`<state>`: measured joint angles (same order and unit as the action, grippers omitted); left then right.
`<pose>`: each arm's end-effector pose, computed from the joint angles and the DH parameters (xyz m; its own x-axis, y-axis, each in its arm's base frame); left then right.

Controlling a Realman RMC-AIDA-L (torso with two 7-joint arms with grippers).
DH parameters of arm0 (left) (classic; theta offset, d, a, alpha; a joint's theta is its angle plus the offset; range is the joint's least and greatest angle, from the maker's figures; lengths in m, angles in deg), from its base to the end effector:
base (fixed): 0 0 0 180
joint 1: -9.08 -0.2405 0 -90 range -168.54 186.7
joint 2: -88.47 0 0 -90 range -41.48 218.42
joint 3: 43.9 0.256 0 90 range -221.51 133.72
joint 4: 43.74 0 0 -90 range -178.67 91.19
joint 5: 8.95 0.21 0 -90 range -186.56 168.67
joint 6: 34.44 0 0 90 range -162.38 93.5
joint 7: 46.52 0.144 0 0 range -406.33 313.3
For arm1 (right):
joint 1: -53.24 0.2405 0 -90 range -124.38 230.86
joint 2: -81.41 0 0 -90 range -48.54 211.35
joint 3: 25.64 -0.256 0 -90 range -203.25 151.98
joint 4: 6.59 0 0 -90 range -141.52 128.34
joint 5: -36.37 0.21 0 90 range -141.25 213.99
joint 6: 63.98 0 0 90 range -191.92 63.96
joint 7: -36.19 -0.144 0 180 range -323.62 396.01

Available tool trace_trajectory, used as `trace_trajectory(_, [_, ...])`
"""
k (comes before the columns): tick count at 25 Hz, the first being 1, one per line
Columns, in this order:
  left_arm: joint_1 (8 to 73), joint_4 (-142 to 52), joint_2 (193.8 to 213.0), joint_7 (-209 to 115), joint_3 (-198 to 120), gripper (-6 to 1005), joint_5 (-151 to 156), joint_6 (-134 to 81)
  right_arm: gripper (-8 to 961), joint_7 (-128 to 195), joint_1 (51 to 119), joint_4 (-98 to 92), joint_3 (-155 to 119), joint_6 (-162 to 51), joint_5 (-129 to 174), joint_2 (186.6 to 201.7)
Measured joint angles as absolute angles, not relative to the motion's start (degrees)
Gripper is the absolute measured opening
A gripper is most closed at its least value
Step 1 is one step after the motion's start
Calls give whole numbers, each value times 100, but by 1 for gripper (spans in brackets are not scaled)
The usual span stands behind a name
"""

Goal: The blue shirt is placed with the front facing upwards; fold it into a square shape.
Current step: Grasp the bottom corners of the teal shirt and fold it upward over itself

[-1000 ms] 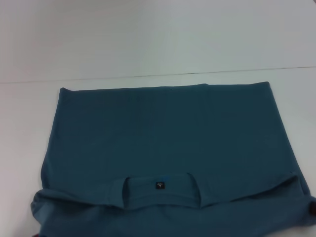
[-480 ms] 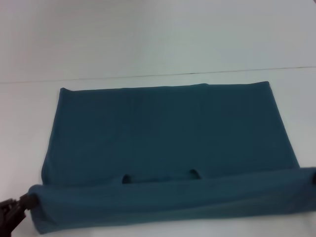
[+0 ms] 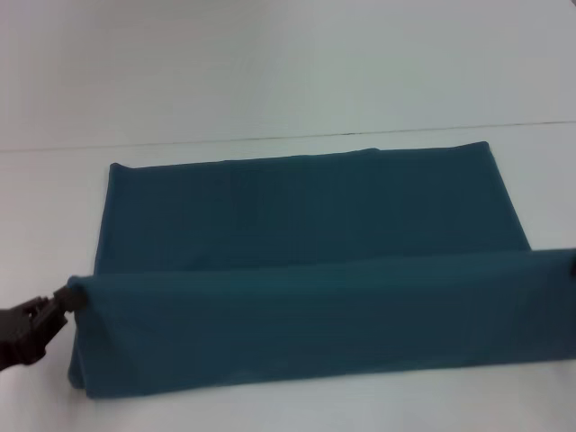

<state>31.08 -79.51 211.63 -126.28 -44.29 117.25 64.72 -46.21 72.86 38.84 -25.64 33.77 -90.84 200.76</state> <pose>-0.3331 0.2580 0.0258 0.4026 0.4355 0.8052 0.8134 -0.5737 -0.0964 0.3670 0.2515 0.0849 0.5239 -0.4345 -0.7326 -0.8199 -0.4902 -0.2956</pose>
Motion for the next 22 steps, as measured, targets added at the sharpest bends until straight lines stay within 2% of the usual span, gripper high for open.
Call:
trace_trajectory(14, [3759,-7626,21186,-12479,-4379,16,11572,5576,129,-4695,7918,3723,-2518,2381,-8831,20071])
trace_trajectory(22, [4092,-7617,21138,-12449,-4381,17,11320,5127,136,-4711,8263,3659,-2463,1805,-8711,20054])
